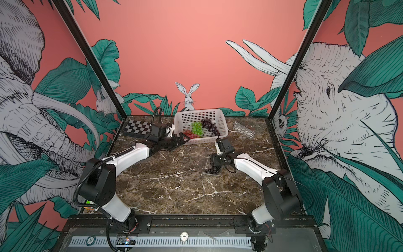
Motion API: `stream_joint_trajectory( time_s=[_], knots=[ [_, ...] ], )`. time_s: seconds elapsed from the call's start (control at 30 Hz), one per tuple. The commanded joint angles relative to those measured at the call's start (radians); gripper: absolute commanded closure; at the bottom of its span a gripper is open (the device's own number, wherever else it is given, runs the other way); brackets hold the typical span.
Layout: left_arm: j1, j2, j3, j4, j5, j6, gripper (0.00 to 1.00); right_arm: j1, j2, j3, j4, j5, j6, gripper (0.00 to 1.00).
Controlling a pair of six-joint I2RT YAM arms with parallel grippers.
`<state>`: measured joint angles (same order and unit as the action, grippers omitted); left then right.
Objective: Pack grapes into containers
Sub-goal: Place the grape into the packing box, then move the basket to the center of the board.
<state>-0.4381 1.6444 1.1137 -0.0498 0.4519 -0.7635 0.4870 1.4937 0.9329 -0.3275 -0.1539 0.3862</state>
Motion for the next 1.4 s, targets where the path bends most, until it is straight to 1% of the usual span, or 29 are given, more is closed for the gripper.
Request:
stream_joint_trajectory(
  time_s=[0.0, 0.07, 0.13, 0.27, 0.37, 0.43, 0.6, 0.67, 0.73, 0.83, 1.0, 1.03, 1.13, 1.23, 1.3, 1.37],
  knots=[
    [-0.005, 0.002, 0.028, 0.002, -0.002, 0.001, 0.00, -0.008, -0.010, 0.030, -0.014, 0.011, -0.015, 0.34],
    [-0.005, 0.001, 0.028, 0.001, -0.002, 0.001, 0.01, -0.013, -0.013, 0.042, -0.019, 0.014, -0.016, 0.31],
    [-0.007, 0.002, 0.028, 0.002, -0.001, 0.002, 0.01, -0.018, -0.026, 0.047, -0.025, 0.025, -0.018, 0.25],
    [-0.011, 0.011, 0.032, 0.000, 0.007, 0.003, 0.01, -0.045, -0.071, 0.047, -0.061, 0.074, -0.015, 0.02],
    [-0.032, 0.027, 0.041, 0.003, 0.007, 0.003, 0.01, -0.067, -0.093, 0.025, -0.071, 0.100, -0.008, 0.02],
    [-0.050, 0.053, 0.054, 0.004, 0.009, 0.005, 0.00, -0.079, -0.089, 0.008, -0.067, 0.093, 0.004, 0.02],
    [-0.058, 0.112, 0.067, 0.037, -0.009, -0.009, 0.01, -0.082, -0.041, -0.032, 0.019, -0.015, 0.061, 0.02],
    [-0.059, 0.140, 0.097, 0.035, -0.019, -0.004, 0.00, -0.083, -0.012, -0.032, 0.050, -0.045, 0.081, 0.02],
    [-0.059, 0.169, 0.132, 0.031, -0.016, -0.001, 0.00, -0.082, 0.011, -0.024, 0.072, -0.058, 0.093, 0.02],
    [-0.056, 0.209, 0.176, 0.022, -0.040, 0.007, 0.01, -0.082, 0.046, -0.010, 0.113, -0.085, 0.113, 0.02],
    [-0.030, 0.264, 0.226, 0.022, -0.031, 0.003, 0.00, -0.081, 0.100, 0.026, 0.163, -0.131, 0.145, 0.02],
    [-0.022, 0.269, 0.234, 0.017, -0.036, 0.004, 0.00, -0.081, 0.134, 0.035, 0.172, -0.136, 0.150, 0.02],
    [0.000, 0.279, 0.242, 0.013, -0.035, -0.003, 0.01, -0.079, 0.145, 0.050, 0.173, -0.133, 0.151, 0.02],
    [0.004, 0.276, 0.238, 0.014, -0.022, -0.003, 0.01, -0.080, 0.134, 0.060, 0.153, -0.104, 0.137, 0.02],
    [0.004, 0.275, 0.230, 0.019, -0.001, -0.008, 0.00, -0.079, 0.120, 0.080, 0.104, -0.082, 0.109, 0.02],
    [0.002, 0.262, 0.203, 0.042, 0.018, -0.018, 0.00, -0.080, 0.089, 0.101, 0.049, -0.028, 0.078, 0.02]
  ],
)
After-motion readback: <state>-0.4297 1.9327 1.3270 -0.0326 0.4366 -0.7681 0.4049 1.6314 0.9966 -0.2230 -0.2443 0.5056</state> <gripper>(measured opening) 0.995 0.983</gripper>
